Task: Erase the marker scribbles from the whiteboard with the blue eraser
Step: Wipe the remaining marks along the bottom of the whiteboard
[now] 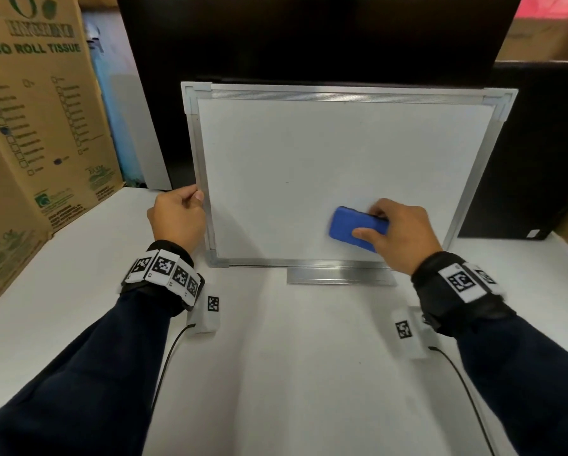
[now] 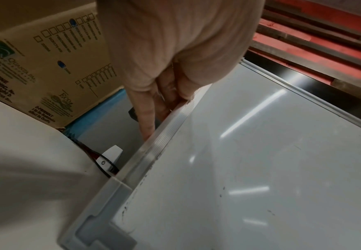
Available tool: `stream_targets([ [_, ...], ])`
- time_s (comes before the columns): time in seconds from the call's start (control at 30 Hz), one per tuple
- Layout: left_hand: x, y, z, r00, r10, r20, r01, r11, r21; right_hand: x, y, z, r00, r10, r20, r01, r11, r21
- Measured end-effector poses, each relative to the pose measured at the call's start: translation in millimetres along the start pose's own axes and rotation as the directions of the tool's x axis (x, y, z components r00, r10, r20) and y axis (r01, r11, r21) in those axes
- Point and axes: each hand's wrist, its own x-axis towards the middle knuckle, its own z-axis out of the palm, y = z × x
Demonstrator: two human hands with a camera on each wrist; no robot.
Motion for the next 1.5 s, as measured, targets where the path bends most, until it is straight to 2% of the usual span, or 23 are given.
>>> stream_targets([
  [0.17, -4, 5, -1, 1.0, 0.013, -0.02, -0.013, 1.0, 0.021, -8, 36, -15, 0.998, 0.053, -0.046, -0.053, 0.998, -0.013],
  [0.37, -2, 0, 3, 0.999, -0.015, -0.03, 0.015, 1.0, 0.021, -13, 53, -21, 0.993, 0.09, -0.081, -0.092, 0.995, -0.023],
  [0.47, -6, 5, 4, 0.998, 0.002, -0.058, 0.001, 0.999, 0.041, -19, 55, -16, 0.987, 0.131, -0.088, -0.129, 0.991, 0.034],
  [0.53, -12, 10, 6, 0.996, 0.006, -0.089, -0.003, 1.0, 0.028, -23, 51, -11, 0.991, 0.131, -0.001, -0.131, 0.988, 0.078],
  [0.6, -16, 13, 10, 0.994, -0.011, -0.108, 0.012, 1.0, 0.004, -26, 42, -8, 0.986, 0.065, 0.151, -0.082, 0.991, 0.108],
  [0.7, -22, 16, 20, 0.986, 0.041, -0.165, -0.04, 0.999, 0.012, -28, 26, -1, 0.943, -0.038, 0.33, 0.004, 0.995, 0.102],
  [0.83, -36, 31, 25, 0.946, 0.168, -0.277, -0.144, 0.984, 0.105, -25, 12, 14, 0.877, -0.029, 0.48, 0.018, 0.999, 0.027],
  [0.93, -47, 46, 26, 0.927, 0.258, -0.272, -0.213, 0.959, 0.185, -22, 5, 20, 0.846, 0.006, 0.534, 0.048, 0.995, -0.086],
  [1.0, -51, 51, 28, 0.927, 0.293, -0.233, -0.247, 0.947, 0.206, -23, 2, 21, 0.831, 0.049, 0.554, 0.077, 0.976, -0.203],
  [1.07, -54, 55, 30, 0.912, 0.374, -0.169, -0.345, 0.922, 0.174, -24, -1, 22, 0.825, 0.064, 0.562, 0.087, 0.967, -0.238],
  [1.17, -60, 61, 33, 0.829, 0.56, 0.004, -0.559, 0.827, 0.054, -22, -2, 21, 0.836, 0.061, 0.546, 0.097, 0.962, -0.255],
  [1.27, -71, 73, 38, 0.752, 0.649, 0.118, -0.648, 0.76, -0.048, -22, -2, 17, 0.863, 0.069, 0.5, 0.108, 0.943, -0.316],
  [1.33, -78, 78, 40, 0.734, 0.647, 0.206, -0.644, 0.759, -0.09, -23, -2, 16, 0.867, 0.063, 0.494, 0.116, 0.939, -0.323],
  [1.4, -83, 81, 42, 0.718, 0.588, 0.372, -0.593, 0.797, -0.116, -23, -1, 15, 0.845, 0.054, 0.532, 0.135, 0.941, -0.309],
  [1.43, -86, 82, 44, 0.694, 0.545, 0.47, -0.562, 0.819, -0.118, -23, 0, 15, 0.83, 0.047, 0.555, 0.152, 0.939, -0.307],
  [1.5, -91, 82, 48, 0.616, 0.46, 0.639, -0.536, 0.84, -0.087, -22, -1, 15, 0.813, 0.037, 0.582, 0.182, 0.932, -0.313],
])
